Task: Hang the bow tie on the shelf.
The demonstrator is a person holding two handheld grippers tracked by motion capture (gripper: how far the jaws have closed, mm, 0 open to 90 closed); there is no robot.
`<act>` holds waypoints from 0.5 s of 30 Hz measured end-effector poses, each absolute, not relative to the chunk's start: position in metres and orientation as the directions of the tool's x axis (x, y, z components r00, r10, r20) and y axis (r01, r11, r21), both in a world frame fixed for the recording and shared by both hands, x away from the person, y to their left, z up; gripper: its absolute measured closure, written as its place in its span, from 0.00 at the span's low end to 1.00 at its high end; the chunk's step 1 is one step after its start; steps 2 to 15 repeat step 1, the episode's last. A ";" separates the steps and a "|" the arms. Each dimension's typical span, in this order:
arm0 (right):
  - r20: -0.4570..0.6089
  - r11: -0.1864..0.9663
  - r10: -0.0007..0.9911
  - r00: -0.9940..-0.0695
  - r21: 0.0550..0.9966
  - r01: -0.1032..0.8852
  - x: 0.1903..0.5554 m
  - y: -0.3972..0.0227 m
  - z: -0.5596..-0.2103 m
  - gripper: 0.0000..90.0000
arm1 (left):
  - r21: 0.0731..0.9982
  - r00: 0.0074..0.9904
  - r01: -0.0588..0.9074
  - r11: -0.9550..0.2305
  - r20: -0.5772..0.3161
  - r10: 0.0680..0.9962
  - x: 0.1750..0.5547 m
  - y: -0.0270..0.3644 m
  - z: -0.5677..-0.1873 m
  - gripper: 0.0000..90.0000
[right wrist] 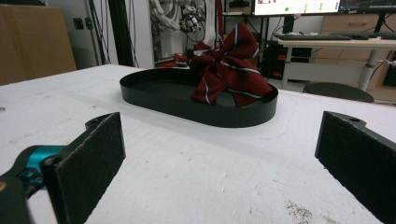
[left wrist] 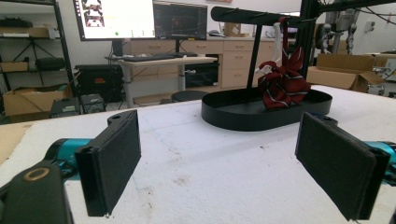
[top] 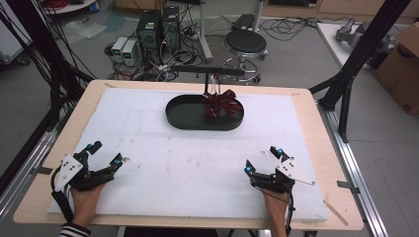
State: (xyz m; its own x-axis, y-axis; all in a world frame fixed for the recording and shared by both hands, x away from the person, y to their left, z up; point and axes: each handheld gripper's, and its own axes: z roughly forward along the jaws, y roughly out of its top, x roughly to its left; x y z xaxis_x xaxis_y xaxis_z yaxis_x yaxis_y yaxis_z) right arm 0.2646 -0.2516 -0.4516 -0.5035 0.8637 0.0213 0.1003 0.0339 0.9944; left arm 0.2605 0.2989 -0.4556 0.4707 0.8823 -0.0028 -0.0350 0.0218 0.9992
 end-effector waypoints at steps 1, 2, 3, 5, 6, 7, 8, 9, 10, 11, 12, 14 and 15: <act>0.019 0.036 0.863 -0.504 0.994 0.099 0.265 -0.251 -0.452 0.01 | 0.999 0.471 -0.035 0.022 -0.003 0.882 0.261 0.299 -0.456 0.16; 0.019 0.036 0.863 -0.504 0.994 0.099 0.265 -0.251 -0.452 0.01 | 0.999 0.471 -0.035 0.022 -0.003 0.882 0.261 0.299 -0.456 0.16; 0.019 0.036 0.863 -0.504 0.994 0.099 0.265 -0.251 -0.452 0.01 | 0.999 0.471 -0.035 0.022 -0.003 0.882 0.261 0.299 -0.456 0.16; 0.019 0.036 0.863 -0.504 0.994 0.099 0.265 -0.251 -0.452 0.01 | 0.999 0.471 -0.035 0.022 -0.003 0.882 0.261 0.299 -0.456 0.16; 0.019 0.036 0.863 -0.504 0.994 0.099 0.265 -0.251 -0.452 0.01 | 0.999 0.471 -0.035 0.022 -0.003 0.882 0.261 0.299 -0.456 0.16; 0.019 0.036 0.863 -0.504 0.994 0.099 0.265 -0.251 -0.452 0.01 | 0.999 0.471 -0.035 0.022 -0.003 0.882 0.261 0.299 -0.456 0.16; 0.019 0.036 0.863 -0.504 0.994 0.099 0.265 -0.251 -0.452 0.01 | 0.999 0.471 -0.035 0.022 -0.003 0.882 0.261 0.299 -0.456 0.16; 0.019 0.036 0.863 -0.504 0.994 0.099 0.265 -0.251 -0.452 0.01 | 0.999 0.471 -0.035 0.022 -0.003 0.882 0.261 0.299 -0.456 0.16; 0.019 0.036 0.863 -0.504 0.994 0.099 0.265 -0.251 -0.452 0.01 | 0.999 0.471 -0.035 0.022 -0.003 0.882 0.261 0.299 -0.456 0.16; 0.019 0.036 0.863 -0.504 0.994 0.099 0.265 -0.251 -0.452 0.01 | 0.999 0.471 -0.035 0.022 -0.003 0.882 0.261 0.299 -0.456 0.16; 0.019 0.036 0.863 -0.504 0.994 0.099 0.265 -0.251 -0.452 0.01 | 0.999 0.471 -0.035 0.022 -0.003 0.882 0.261 0.299 -0.456 0.16; 0.019 0.036 0.863 -0.504 0.994 0.099 0.265 -0.251 -0.452 0.01 | 0.999 0.471 -0.035 0.022 -0.003 0.882 0.261 0.299 -0.456 0.16; 0.019 0.036 0.863 -0.504 0.994 0.099 0.265 -0.251 -0.452 0.01 | 0.999 0.471 -0.035 0.022 -0.003 0.882 0.261 0.299 -0.456 0.16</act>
